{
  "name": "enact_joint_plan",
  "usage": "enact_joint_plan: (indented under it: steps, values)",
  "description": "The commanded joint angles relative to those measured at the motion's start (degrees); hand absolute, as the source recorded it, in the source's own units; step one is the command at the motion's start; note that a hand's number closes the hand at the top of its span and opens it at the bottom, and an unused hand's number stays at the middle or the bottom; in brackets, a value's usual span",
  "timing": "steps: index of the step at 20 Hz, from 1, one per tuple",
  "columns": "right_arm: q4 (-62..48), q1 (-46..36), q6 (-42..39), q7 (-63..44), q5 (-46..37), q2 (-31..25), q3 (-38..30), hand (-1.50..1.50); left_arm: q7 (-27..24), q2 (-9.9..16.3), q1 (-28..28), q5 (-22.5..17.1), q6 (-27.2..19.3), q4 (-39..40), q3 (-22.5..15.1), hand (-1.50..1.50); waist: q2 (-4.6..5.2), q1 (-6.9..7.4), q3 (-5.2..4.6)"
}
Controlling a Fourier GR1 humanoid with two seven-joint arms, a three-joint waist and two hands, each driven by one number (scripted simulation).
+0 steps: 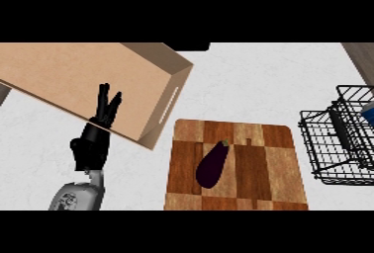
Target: Pick the can from the cutting board and place it in the tiered basket
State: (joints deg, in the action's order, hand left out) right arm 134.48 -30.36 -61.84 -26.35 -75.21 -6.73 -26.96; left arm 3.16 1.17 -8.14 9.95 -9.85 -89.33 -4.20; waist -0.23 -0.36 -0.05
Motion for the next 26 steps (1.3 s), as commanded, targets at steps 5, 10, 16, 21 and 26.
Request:
enact_joint_plan:
  steps: [5, 10, 16, 21, 26]
  values:
    - [-15.3, -6.0, 1.7, 4.6, 7.2, -14.7, -8.5, 1.5, 0.0, 1.4, -1.7, -1.4, 1.3, 1.3, 2.6, 0.0, 0.26, 0.27, 0.04]
    - [-22.2, 1.6, 11.4, 9.4, 8.1, -17.8, -8.1, 1.5, 0.3, 1.5, 0.3, -1.0, 1.2, -1.6, 1.5, 0.0, 0.25, 0.47, 0.06]
    - [-28.0, -0.3, 13.9, 6.3, 14.5, -9.9, -20.2, -1.5, -2.2, -0.6, 2.1, 0.0, 0.5, -0.3, -0.9, 0.0, 0.26, 0.37, 0.1]
    - [-29.9, -5.0, 15.1, 4.6, 21.9, -9.5, -26.3, -1.5, 0.5, -0.7, 1.1, 1.1, -0.7, -1.3, -0.7, 0.0, 0.13, 0.2, 0.09]
    - [-25.3, -11.0, 17.4, -1.7, 27.3, -10.5, -35.1, -1.5, -1.9, 0.8, 1.1, -1.0, 1.2, 0.8, 1.4, 0.0, -0.04, -0.17, 0.03]
